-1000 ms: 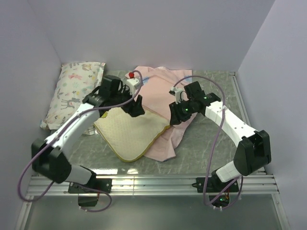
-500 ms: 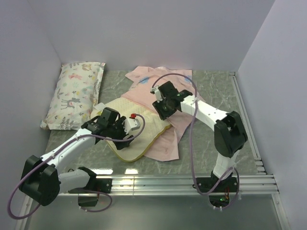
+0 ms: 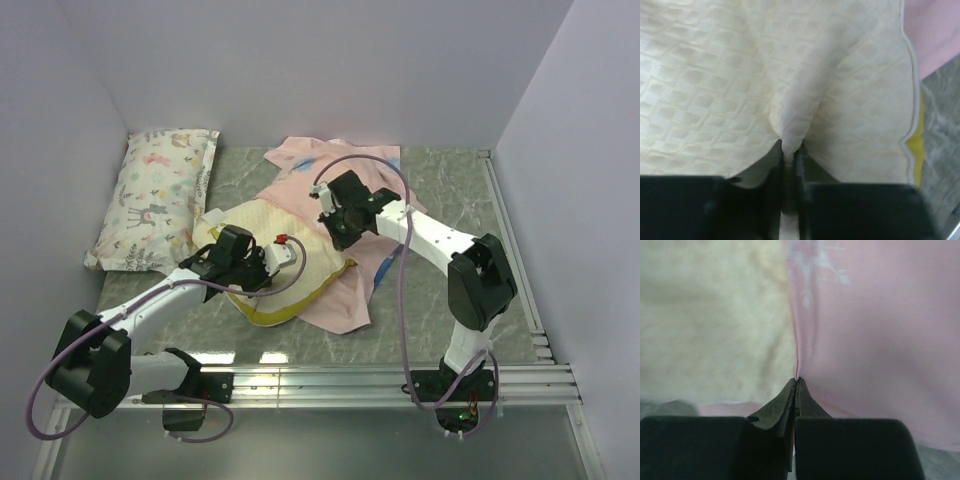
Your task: Put the pillow into the pillowcase
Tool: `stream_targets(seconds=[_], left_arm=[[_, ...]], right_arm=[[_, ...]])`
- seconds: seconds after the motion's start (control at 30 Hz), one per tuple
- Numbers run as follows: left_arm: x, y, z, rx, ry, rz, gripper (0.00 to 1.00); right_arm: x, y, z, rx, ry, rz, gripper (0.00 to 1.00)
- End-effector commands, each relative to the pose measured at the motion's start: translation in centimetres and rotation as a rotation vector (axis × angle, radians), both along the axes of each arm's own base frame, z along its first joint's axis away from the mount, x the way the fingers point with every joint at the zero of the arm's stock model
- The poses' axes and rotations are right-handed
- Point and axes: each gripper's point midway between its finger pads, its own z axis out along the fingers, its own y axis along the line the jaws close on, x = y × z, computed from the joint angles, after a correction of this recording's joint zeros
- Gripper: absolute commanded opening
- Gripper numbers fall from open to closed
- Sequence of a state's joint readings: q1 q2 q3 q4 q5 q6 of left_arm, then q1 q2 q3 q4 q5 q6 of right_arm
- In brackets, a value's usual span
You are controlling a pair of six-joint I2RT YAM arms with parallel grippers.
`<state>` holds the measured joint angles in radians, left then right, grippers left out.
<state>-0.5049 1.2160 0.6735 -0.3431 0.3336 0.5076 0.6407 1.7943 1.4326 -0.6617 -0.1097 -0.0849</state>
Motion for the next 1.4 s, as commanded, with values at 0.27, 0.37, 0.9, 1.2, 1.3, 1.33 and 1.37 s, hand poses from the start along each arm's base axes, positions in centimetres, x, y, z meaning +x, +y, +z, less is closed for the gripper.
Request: stream_targets(seconds=[0.27, 0.37, 0.9, 1.2, 1.3, 1.33, 1.37], left_arm=[[1.4, -3.9, 6.4, -0.320, -0.018, 0.108, 0.00], [1.3, -3.3, 6.8, -0.338, -0.017, 0.159, 0.00], [1.8, -5.4, 6.0, -0.424, 0.298, 0.295, 0.00], [5.7, -8.5, 7.3, -0.528, 0.458, 0.420, 0.00], [6.6, -8.7, 8.3, -0.562, 0.464, 0.427, 0.00], [7.3, -8.5, 8.8, -0.573, 0.456, 0.433, 0.00], [7.4, -8.4, 8.9, -0.574, 0.457, 0.437, 0.00]], right_arm=[[-14.6, 12.0, 15.8, 0.884, 0.526, 0.411, 0.00], [-11.7, 11.2, 14.2, 0.919, 0.504, 0.283, 0.00], [-3.6, -5.8, 11.8, 0.434, -0.120, -0.230, 0.90], [-8.2, -13.8, -0.3, 0.116, 0.205, -0.410, 0.90], [-7.3, -14.2, -2.6, 0.121, 0.285, -0.471, 0.90], [-6.9, -14.3, -3.4, 0.112, 0.297, -0.486, 0.91], [-6.9, -15.0, -5.0, 0.079, 0.337, -0.523, 0.91]])
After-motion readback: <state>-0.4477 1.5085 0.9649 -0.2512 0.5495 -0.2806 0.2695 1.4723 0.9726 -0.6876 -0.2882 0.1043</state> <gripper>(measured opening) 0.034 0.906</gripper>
